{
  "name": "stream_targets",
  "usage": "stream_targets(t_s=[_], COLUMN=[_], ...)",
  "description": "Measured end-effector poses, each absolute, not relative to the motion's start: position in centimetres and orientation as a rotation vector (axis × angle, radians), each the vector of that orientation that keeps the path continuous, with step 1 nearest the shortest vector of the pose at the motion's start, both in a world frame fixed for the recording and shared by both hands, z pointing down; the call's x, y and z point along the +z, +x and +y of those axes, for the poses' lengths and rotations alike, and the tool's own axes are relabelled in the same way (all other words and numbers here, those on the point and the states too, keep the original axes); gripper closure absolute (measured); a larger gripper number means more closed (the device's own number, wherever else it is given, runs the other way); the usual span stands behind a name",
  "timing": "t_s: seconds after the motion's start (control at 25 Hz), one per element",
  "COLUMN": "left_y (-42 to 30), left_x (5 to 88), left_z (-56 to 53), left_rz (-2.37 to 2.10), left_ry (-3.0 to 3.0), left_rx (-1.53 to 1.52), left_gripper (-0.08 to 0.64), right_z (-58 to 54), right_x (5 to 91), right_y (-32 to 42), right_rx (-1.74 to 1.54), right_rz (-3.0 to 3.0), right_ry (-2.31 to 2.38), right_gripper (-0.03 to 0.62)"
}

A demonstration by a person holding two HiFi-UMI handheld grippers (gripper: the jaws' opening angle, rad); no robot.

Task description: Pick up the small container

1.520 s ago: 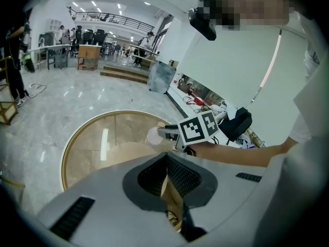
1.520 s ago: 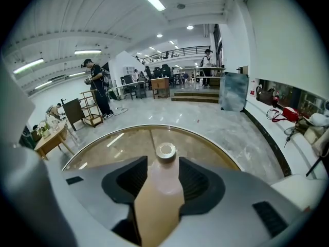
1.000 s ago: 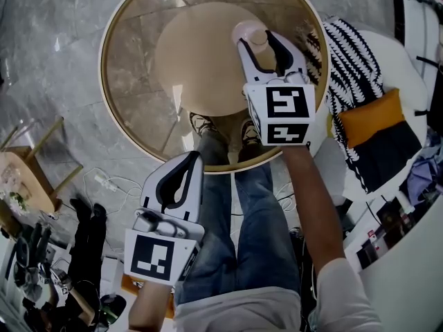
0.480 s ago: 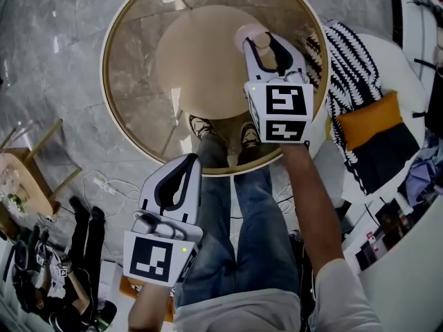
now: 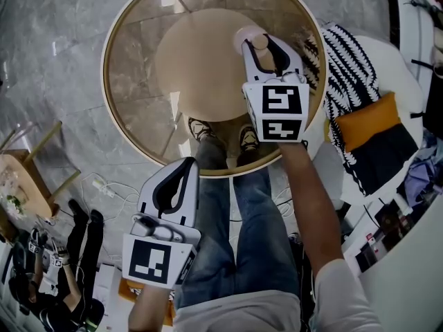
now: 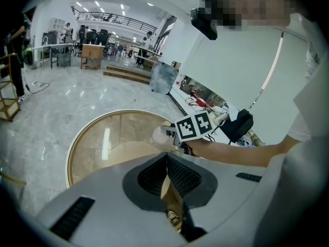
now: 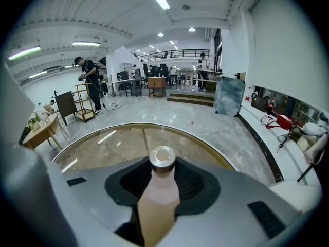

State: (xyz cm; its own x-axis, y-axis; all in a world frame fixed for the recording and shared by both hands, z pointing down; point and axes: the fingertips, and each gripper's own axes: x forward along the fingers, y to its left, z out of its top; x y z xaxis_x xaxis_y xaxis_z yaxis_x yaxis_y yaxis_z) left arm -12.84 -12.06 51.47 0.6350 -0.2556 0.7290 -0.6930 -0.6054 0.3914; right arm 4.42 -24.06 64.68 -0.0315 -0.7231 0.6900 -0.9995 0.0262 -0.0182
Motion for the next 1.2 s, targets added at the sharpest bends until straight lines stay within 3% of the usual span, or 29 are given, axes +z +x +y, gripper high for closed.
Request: stream_targets(t_s=[1.2], left_y=[-11.6], left_x=[49.0], left_z=[-10.2], left_rz=[-0.736], left_ry=[2.207], left_rx=[0.801], left_gripper=[0.541], right_z=[-19.8], right_x=[61.1], right_y=[3.5], right_rx=[0.697], right_rz=[-1.925], right_ry=[1.614], right_gripper=[0.445])
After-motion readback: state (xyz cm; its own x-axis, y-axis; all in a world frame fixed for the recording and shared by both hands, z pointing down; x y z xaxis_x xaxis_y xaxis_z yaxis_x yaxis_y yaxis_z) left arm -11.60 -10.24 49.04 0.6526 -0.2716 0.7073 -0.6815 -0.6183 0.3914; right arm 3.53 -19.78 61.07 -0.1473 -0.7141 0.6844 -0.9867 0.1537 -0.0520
